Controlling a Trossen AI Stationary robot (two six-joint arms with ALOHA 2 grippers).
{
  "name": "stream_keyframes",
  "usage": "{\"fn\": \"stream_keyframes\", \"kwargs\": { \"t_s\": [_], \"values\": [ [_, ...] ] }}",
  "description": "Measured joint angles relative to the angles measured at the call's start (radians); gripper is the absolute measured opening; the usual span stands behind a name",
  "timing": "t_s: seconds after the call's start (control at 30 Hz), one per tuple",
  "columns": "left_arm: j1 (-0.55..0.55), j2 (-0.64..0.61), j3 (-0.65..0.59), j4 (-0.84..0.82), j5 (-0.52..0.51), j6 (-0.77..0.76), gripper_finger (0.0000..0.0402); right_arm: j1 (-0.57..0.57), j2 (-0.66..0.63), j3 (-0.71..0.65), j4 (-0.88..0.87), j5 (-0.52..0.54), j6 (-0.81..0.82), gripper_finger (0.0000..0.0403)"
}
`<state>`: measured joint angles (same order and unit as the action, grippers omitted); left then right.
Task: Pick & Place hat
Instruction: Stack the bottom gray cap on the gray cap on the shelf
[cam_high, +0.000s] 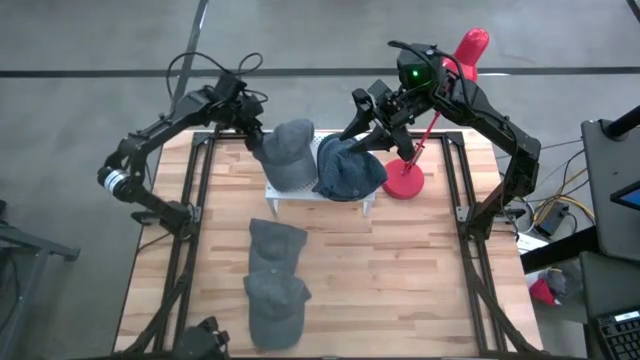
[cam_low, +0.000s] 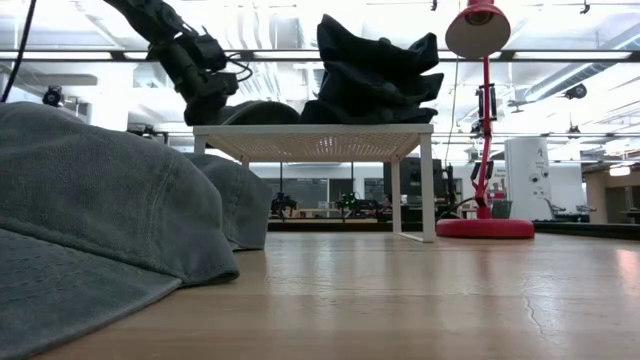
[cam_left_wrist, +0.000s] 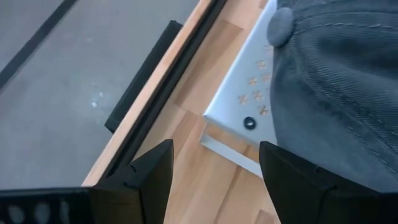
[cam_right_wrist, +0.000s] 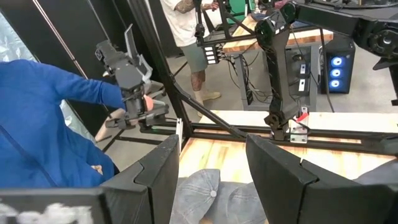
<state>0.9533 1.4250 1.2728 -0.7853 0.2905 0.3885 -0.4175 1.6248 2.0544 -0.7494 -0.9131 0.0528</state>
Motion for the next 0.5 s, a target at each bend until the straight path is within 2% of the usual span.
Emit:
{"fn": "stream_keyframes", "kwargs": {
  "t_s": [0.5],
  "values": [
    [-0.058, 0.002, 0.016, 0.058, 0.007, 0.001, 0.0230, 0.000, 0.000, 0.000, 0.000, 0.000, 0.000, 0.0183]
  ]
}}
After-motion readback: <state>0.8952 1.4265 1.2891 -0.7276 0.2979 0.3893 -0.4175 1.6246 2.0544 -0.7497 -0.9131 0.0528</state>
